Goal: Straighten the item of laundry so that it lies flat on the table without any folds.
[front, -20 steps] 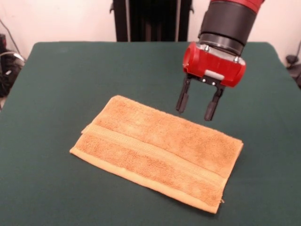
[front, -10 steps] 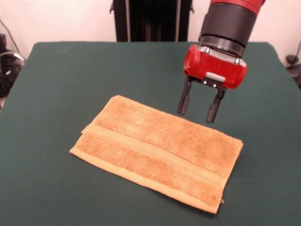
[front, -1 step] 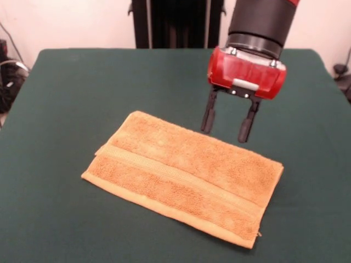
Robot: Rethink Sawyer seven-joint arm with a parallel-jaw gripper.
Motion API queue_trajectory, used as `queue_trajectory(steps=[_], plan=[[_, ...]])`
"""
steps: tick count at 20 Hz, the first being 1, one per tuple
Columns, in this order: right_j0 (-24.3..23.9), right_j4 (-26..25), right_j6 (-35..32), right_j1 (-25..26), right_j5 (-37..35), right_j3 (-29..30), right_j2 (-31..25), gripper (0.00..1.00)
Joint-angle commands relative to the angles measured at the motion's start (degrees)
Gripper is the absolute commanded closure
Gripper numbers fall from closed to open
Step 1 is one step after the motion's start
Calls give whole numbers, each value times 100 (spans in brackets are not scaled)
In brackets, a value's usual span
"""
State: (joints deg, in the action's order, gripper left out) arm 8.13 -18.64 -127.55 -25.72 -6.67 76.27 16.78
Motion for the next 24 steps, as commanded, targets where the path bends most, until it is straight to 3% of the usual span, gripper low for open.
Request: queue_trajectory(steps=[1,6,14,18,24], plan=[[-911,-97,1626,-566,-1778,372,-1999,0],[-1419,-291,2104,-688,-2184,445,-2594,0],[-2372,-737,3452,-605,-3114,616,-3893,0],[-2647,-912,4009,-545,-3427,619,-4283,0],[-2872,-993,4326,-513,-3670,646,-4522,0]])
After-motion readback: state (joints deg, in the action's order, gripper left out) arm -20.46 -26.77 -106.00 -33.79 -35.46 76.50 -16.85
